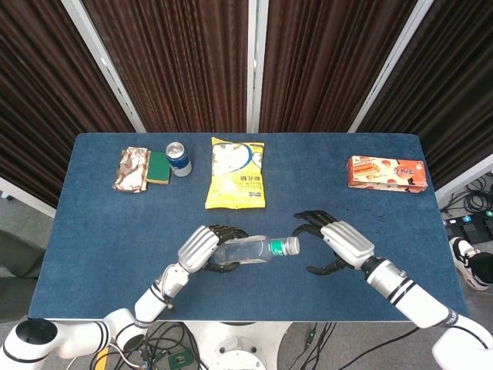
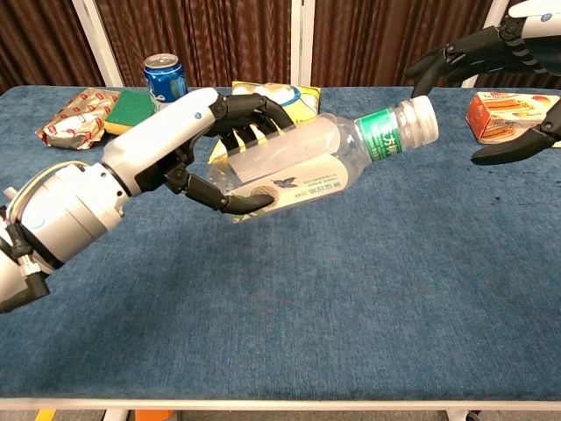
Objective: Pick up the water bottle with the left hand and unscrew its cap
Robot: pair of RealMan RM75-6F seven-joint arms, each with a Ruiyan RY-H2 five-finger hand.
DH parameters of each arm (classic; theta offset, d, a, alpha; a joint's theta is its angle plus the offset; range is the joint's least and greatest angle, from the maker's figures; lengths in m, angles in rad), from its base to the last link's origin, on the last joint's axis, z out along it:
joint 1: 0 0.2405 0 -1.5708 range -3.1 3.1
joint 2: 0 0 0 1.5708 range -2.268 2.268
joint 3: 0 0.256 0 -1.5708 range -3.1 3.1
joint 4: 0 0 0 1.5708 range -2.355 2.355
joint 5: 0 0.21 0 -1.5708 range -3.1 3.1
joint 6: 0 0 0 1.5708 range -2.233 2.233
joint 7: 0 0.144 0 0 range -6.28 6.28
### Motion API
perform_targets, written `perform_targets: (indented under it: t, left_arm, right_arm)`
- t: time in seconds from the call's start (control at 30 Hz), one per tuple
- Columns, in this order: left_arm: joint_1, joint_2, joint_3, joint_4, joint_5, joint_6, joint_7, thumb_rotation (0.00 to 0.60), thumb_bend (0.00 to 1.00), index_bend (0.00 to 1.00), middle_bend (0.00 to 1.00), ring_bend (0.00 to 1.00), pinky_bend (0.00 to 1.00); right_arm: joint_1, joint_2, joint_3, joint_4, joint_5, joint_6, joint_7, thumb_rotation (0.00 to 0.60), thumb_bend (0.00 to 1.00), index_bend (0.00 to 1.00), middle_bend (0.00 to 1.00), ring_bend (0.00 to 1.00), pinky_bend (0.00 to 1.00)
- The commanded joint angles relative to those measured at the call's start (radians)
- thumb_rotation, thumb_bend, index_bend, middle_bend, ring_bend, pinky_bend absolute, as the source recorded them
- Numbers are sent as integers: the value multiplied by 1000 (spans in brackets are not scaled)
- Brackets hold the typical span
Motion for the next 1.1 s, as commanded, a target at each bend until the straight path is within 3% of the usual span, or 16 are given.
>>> perform_targets:
  t: [0.03,0.73,1.1]
  left_arm:
    - [-1,1,1,0,-1,-3,2,600,350,484,488,448,512]
    - [4,-14,1,3,-2,7,-16,600,350,483,487,448,512]
    - [0,-16,-9,12,2,19,-19,600,349,483,487,448,511]
  right_arm:
    - [-1,0,0,-1,-4,4,2,600,101,272,61,0,0]
    - [-9,11,8,-4,-17,40,11,600,101,272,61,0,0]
    - [-3,10,-1,-3,12,1,-10,600,101,272,61,0,0]
